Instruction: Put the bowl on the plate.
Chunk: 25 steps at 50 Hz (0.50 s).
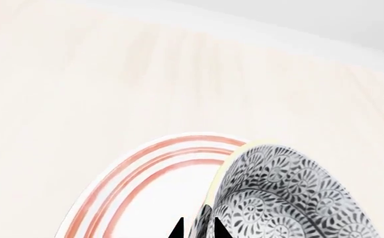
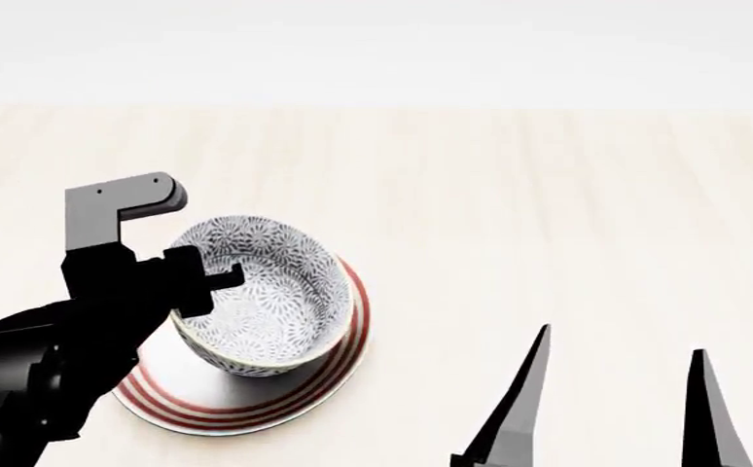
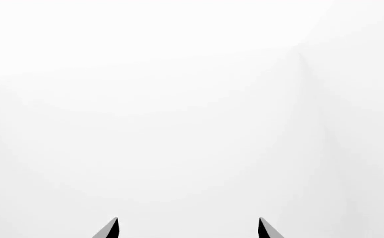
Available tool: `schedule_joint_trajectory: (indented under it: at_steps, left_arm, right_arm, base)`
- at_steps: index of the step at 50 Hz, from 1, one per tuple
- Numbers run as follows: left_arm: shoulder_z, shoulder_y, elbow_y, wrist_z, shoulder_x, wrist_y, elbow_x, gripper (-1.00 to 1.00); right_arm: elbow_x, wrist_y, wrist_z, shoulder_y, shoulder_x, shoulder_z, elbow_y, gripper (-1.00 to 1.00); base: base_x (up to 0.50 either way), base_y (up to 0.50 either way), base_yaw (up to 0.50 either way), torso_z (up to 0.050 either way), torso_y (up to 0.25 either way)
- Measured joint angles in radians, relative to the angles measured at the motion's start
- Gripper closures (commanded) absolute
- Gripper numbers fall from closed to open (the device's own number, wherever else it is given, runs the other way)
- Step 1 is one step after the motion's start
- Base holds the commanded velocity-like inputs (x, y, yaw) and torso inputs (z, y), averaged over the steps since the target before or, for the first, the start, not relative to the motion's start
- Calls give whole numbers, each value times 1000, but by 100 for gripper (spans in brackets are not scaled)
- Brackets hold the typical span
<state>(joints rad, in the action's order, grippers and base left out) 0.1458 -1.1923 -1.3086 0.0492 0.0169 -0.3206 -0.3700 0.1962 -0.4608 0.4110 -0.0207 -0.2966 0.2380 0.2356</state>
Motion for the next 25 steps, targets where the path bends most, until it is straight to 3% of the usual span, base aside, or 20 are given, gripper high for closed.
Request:
schedule_joint_trajectory:
  at_steps: [7,8,25]
  left_arm:
    - [-34,5,0,-5,-1,5,27,100]
    - [-38,5,0,-5,-1,6,30,-100]
    - [-118,-3,0,24,1,63,173,-100]
  right_arm:
    - [-1,-1,2,1,-2,2,1,-100]
    - [-1,-1,3,1,-3,2,1,-100]
    - [-2,0,7,4,-8,10,8,-100]
  base:
    - [0,0,0,0,0]
    - [0,0,0,0,0]
    - [0,0,0,0,0]
